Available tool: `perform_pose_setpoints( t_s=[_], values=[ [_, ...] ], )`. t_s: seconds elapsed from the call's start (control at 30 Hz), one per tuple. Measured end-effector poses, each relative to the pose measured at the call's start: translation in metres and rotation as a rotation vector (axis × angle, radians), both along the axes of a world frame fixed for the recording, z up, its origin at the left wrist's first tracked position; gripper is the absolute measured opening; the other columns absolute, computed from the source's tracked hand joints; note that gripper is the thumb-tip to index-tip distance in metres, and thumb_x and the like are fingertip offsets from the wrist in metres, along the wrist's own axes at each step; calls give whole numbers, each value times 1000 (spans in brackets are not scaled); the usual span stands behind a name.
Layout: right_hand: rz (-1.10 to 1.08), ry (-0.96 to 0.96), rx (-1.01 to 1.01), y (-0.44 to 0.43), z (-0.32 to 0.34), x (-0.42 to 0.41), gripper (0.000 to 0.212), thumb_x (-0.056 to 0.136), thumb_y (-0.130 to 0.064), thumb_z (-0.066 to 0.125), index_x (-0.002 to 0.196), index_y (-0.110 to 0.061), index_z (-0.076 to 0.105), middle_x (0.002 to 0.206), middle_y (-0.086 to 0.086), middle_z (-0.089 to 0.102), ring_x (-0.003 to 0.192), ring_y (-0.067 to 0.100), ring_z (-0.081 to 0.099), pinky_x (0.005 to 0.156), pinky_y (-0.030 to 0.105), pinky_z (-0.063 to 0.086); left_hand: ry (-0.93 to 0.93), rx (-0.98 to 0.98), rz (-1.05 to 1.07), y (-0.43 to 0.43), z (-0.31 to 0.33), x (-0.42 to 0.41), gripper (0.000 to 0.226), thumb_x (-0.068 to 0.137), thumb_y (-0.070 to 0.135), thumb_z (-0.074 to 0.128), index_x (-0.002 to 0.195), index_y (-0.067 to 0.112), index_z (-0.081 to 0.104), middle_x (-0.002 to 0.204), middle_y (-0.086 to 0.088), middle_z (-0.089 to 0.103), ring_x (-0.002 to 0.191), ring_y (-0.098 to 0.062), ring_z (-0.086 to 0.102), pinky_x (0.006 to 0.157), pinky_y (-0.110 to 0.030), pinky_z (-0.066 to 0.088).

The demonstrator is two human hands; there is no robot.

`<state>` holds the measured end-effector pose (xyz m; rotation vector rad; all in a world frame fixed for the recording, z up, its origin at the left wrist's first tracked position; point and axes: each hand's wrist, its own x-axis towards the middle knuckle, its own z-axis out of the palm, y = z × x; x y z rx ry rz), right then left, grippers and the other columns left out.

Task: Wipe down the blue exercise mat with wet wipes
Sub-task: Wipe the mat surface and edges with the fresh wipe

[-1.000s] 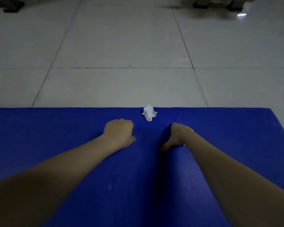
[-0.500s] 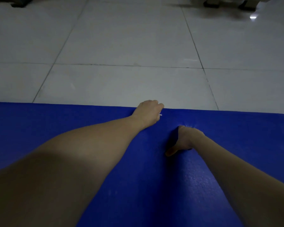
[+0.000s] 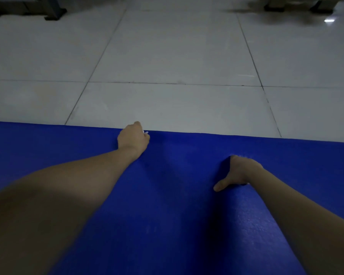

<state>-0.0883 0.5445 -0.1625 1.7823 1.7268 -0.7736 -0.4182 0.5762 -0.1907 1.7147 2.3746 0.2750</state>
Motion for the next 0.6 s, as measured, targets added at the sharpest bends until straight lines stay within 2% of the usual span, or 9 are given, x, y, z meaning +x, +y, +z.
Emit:
perform_pose_setpoints(
  t_s=[0.1, 0.27, 0.37, 0.43, 0.53, 0.6],
  values=[
    [-3, 3, -4, 0, 0, -2, 118, 38, -82, 83, 129, -16, 44, 105, -3, 54, 105, 24, 57, 94, 44, 52, -73, 6, 106, 3, -1, 18, 21, 100, 26, 56, 91, 7, 53, 85, -7, 58, 61, -15, 46, 46, -29, 32],
    [5, -4, 19, 1, -1, -2, 120, 38, -83, 81, 130, -18, 41, 109, -3, 54, 106, 24, 57, 92, 43, 52, -194, 49, 100, -4, 1, 72, 27, 100, 33, 56, 86, 10, 55, 80, -3, 61, 60, -15, 48, 46, -28, 30],
    [34, 16, 4, 3, -3, 0, 113, 35, -85, 79, 120, -19, 45, 93, -2, 58, 94, 22, 61, 90, 44, 54, -256, 81, -29, -14, -1, 129, 31, 99, 37, 55, 80, 13, 55, 76, 0, 60, 66, -20, 52, 57, -30, 36],
    [51, 23, -19, 4, -3, 0, 106, 34, -84, 78, 112, -19, 47, 84, 0, 60, 85, 21, 63, 89, 44, 56, -265, 89, -190, -23, -6, 160, 32, 100, 38, 53, 79, 13, 57, 76, 0, 64, 68, -21, 57, 57, -31, 37],
    [41, 11, -27, 5, 1, -4, 95, 39, -80, 82, 104, -19, 48, 82, 0, 59, 83, 22, 62, 90, 43, 57, -101, 119, -386, -27, -8, 165, 32, 104, 38, 48, 81, 15, 51, 76, 1, 60, 65, -18, 53, 56, -32, 32],
    [23, 0, -26, 5, 3, -4, 96, 40, -79, 84, 105, -20, 46, 83, -1, 57, 86, 23, 61, 92, 44, 56, 52, 110, -481, -23, -6, 150, 30, 106, 37, 43, 86, 15, 45, 78, 1, 55, 66, -19, 48, 58, -34, 29]
  ],
)
